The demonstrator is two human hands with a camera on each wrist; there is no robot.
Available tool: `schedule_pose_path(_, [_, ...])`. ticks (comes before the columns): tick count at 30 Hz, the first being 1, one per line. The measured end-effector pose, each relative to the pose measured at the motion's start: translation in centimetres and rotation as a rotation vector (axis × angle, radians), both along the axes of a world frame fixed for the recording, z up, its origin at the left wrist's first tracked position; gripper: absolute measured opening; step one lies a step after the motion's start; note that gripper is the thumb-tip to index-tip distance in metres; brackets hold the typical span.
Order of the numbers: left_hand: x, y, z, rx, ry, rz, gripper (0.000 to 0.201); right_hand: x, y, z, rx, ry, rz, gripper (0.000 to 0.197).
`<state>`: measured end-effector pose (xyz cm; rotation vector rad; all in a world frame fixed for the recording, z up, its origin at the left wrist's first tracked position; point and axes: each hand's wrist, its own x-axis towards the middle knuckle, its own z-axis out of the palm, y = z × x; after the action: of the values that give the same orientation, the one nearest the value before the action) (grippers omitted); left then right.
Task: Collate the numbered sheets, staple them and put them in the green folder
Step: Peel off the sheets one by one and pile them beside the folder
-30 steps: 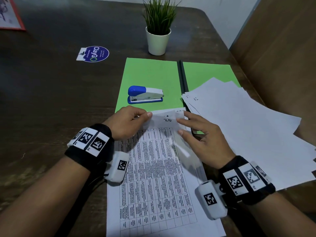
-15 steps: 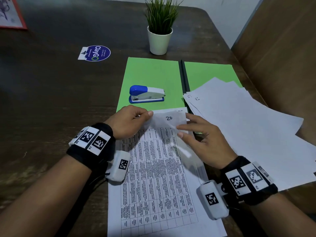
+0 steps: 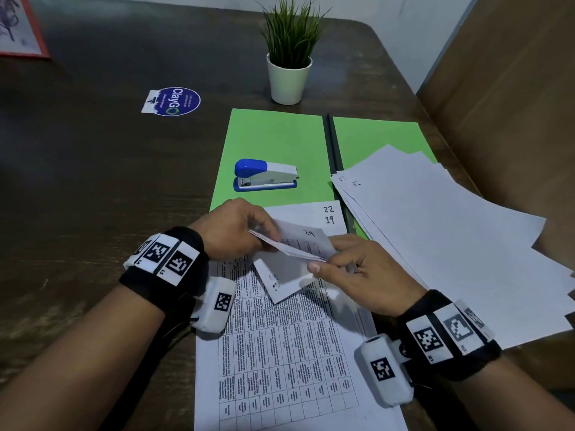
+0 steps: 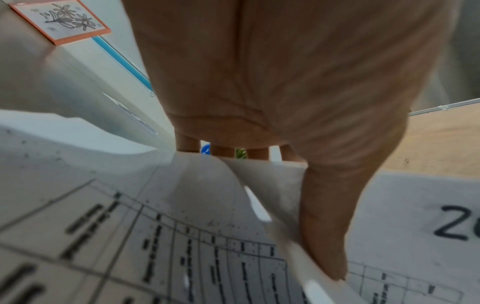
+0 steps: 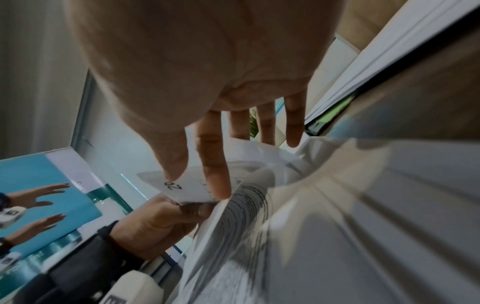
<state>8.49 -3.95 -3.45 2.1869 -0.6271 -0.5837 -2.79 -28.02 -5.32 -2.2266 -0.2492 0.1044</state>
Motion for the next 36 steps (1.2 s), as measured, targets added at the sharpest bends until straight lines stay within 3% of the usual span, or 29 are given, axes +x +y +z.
schedule_pose_path(3, [-0.1, -0.1, 0.3, 0.007, 0.013, 0.001, 0.022, -0.2, 0.4, 0.4, -0.016, 0.002, -0.005, 0.036])
schedule_pose_path(6, [-0.2, -0.1, 0.5, 0.01, 0.01, 0.009, 0.016, -0.4, 0.7, 0.9, 0.038, -0.006, -0.002, 0.034])
schedule_pose_path(9, [-0.5, -0.3, 0.8, 0.009, 0.048, 0.016, 0.008, 0.5, 0.1, 1.6, 0.213, -0.132, -0.24, 0.032])
schedule_pose_path(11, [-0.6, -0.2, 1.0, 0.012, 0.058, 0.009, 0.009, 2.4, -0.8, 2.3, 0.115, -0.186, -0.376, 0.025])
schedule_pose_path(13, [-0.7, 0.0, 1.1, 0.011, 0.056, -0.002, 0.011, 4.7, -1.5, 3.2, -0.144, -0.101, -0.307, 0.012])
schedule_pose_path(16, [-0.7, 0.2, 1.4, 0.029, 0.056, -0.017, 0.014, 7.2, -1.2, 4.1, -0.58, 0.129, -0.079, 0.049])
schedule_pose_path(18, [-0.7, 0.3, 1.5, 0.045, 0.052, -0.037, 0.015, 8.4, -0.7, 4.5, -0.721, 0.197, -0.025, 0.049])
schedule_pose_path(20, [-0.7, 0.4, 1.7, 0.045, 0.044, -0.05, 0.014, 9.2, -0.6, 4.8, -0.736, 0.234, -0.024, 0.043])
schedule_pose_path(22, [-0.6, 0.4, 1.7, 0.03, 0.055, -0.043, 0.013, 9.5, -0.6, 5.1, -0.714, 0.263, -0.045, 0.05])
schedule_pose_path(27, [-0.7, 0.3, 1.8, 0.018, 0.053, -0.041, 0.011, 8.5, -0.7, 4.7, -0.698, 0.094, -0.062, 0.074])
schedule_pose_path(29, [-0.8, 0.2, 2.0, 0.023, 0.041, -0.049, 0.009, 8.2, -0.8, 4.6, -0.706, 0.08, -0.054, 0.063])
schedule_pose_path(32, [-1.0, 0.1, 2.1, 0.035, 0.028, -0.042, 0.009, 7.7, -0.6, 4.9, -0.745, 0.201, -0.018, 0.028])
schedule_pose_path(36, [-1.1, 0.0, 2.2, 0.063, 0.037, -0.025, 0.012, 7.4, -0.5, 4.5, -0.798, 0.317, -0.028, 0.038])
